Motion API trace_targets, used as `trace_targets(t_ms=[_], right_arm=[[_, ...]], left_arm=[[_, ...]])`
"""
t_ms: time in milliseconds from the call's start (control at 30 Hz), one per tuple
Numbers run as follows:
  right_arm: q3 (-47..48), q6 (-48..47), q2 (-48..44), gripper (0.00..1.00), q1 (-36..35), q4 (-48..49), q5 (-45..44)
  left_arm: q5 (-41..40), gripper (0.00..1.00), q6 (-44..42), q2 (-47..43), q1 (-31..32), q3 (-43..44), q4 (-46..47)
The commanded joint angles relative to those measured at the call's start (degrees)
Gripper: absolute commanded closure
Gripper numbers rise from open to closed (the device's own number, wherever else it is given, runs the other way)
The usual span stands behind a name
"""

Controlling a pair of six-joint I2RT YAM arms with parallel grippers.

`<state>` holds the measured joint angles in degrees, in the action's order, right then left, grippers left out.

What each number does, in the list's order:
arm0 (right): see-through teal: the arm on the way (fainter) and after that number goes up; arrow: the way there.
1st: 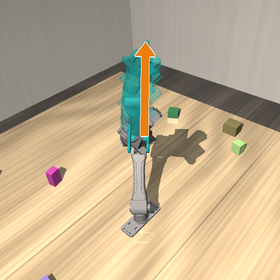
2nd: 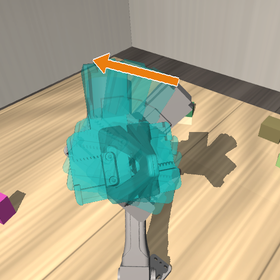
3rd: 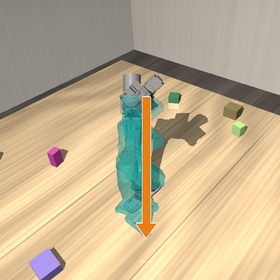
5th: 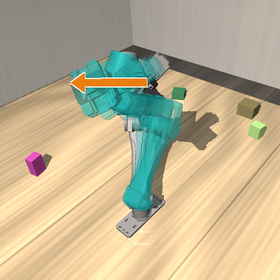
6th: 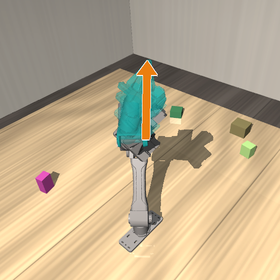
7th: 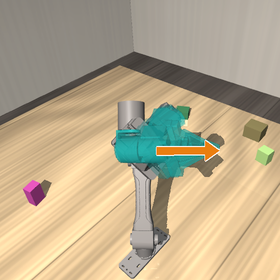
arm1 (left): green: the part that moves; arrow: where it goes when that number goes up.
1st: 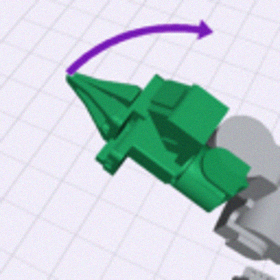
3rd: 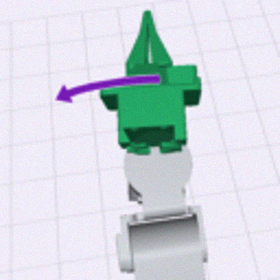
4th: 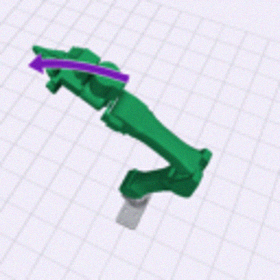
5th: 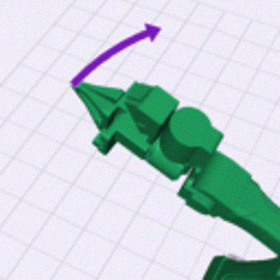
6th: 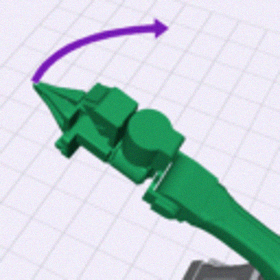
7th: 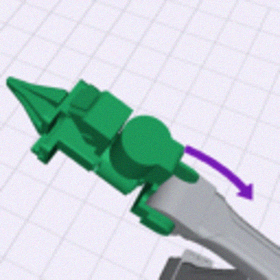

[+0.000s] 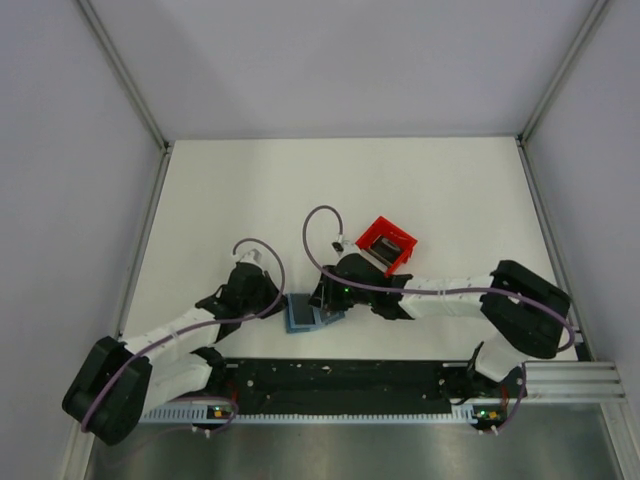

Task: Put the credit cards into the card holder
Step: Insert the credit card into the card holder.

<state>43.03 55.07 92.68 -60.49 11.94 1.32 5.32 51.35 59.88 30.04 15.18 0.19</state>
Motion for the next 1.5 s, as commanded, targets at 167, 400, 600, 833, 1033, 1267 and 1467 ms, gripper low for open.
trace_targets(t_ms=[167,400,600,833,1033,1267,1467], right_arm=[[0.74,-3.3,-6.03,0.64,-0.42,-3.51,-4.58],[2.58,-1.2,-0.41,0.63,-0.77,-1.66,0.61],[3.73,0.39,3.9,0.63,-1.21,-1.23,2.8],[3.12,1.88,6.28,0.65,-1.56,4.66,8.07],[2.59,2.06,6.2,0.76,-1.47,9.15,9.93],[2.24,1.01,4.09,0.77,-1.21,6.51,7.73],[1.53,-0.83,1.37,0.75,-0.51,5.84,7.04]], left_arm=[[-0.75,1.0,0.59,-2.4,0.19,-0.59,-3.7],[-0.93,1.0,0.59,-2.75,0.19,-0.68,-4.23],[-0.84,1.0,0.68,-2.75,0.11,-0.77,-4.23],[-0.75,1.0,0.68,-2.57,0.19,-0.77,-3.88],[-0.66,1.0,0.77,-2.48,0.19,-0.77,-3.7],[-0.84,1.0,0.77,-3.01,0.19,-0.94,-4.14],[-1.1,1.0,0.59,-3.19,0.19,-0.68,-4.84]])
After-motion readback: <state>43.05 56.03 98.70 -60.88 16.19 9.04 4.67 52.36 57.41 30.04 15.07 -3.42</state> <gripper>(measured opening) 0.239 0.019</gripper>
